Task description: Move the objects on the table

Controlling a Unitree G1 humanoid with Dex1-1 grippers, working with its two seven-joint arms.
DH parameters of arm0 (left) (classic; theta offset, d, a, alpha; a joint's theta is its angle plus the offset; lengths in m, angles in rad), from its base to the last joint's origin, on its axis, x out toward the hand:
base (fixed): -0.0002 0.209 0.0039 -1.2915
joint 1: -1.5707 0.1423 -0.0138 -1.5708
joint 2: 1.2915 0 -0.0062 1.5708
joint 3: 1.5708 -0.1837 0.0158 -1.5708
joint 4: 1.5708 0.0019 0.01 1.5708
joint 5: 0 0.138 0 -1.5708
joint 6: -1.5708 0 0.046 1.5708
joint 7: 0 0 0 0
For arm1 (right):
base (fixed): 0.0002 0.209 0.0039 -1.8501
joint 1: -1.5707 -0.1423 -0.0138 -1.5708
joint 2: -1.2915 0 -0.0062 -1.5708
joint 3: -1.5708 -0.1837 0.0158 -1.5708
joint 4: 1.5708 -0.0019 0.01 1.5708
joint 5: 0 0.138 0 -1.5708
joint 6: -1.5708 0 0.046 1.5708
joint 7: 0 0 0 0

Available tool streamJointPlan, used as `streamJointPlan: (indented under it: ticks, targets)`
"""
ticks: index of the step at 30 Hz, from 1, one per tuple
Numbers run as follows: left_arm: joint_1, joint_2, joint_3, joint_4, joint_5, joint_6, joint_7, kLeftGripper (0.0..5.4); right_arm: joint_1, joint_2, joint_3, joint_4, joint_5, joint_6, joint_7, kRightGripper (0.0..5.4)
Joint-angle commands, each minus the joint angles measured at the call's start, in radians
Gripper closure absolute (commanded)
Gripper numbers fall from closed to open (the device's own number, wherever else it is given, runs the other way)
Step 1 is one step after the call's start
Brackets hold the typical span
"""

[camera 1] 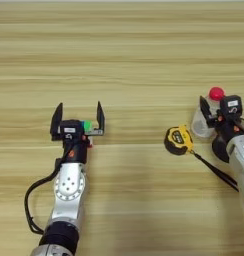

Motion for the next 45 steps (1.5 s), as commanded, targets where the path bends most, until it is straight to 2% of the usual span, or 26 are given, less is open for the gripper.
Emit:
streamJointPlan:
  ticks: [1, 8, 18, 22, 24, 26, 32, 36, 45]
  targets:
    - [0.011, 0.000, -0.004, -0.011, 0.004, 0.001, 0.000, 0.00, -0.010, -0.006, -0.003, 0.007, 0.002, 0.013, -0.002, 2.99]
    - [0.010, -0.001, -0.004, -0.008, 0.006, 0.003, 0.000, 0.00, -0.002, 0.006, -0.011, -0.053, 0.039, -0.014, 0.017, 3.01]
    - [-0.016, -0.003, -0.003, 0.049, 0.014, 0.001, 0.008, 0.00, -0.015, -0.009, -0.018, -0.174, 0.047, 0.029, 0.013, 3.06]
    - [-0.025, 0.005, -0.018, 0.063, 0.068, 0.001, 0.039, 0.00, -0.022, -0.013, -0.012, -0.205, 0.044, 0.049, 0.016, 3.06]
    - [-0.027, 0.008, -0.029, 0.066, 0.101, 0.000, 0.054, 0.00, -0.027, -0.013, -0.010, -0.219, 0.044, 0.060, 0.017, 3.06]
    - [-0.027, 0.004, -0.047, 0.065, 0.113, -0.006, 0.046, 0.00, -0.031, -0.013, -0.007, -0.242, 0.047, 0.070, 0.021, 3.06]
    - [-0.021, -0.008, -0.139, 0.066, 0.155, -0.019, -0.013, 0.00, -0.035, 0.001, 0.018, -0.321, 0.058, 0.110, 0.038, 3.11]
    - [-0.025, -0.016, -0.184, 0.088, 0.168, -0.015, -0.037, 0.00, -0.039, 0.010, 0.035, -0.345, 0.057, 0.128, 0.042, 3.13]
    - [-0.068, -0.060, -0.246, 0.148, 0.183, -0.017, -0.034, 0.00, -0.055, 0.044, 0.095, -0.386, 0.076, 0.164, 0.071, 3.14]
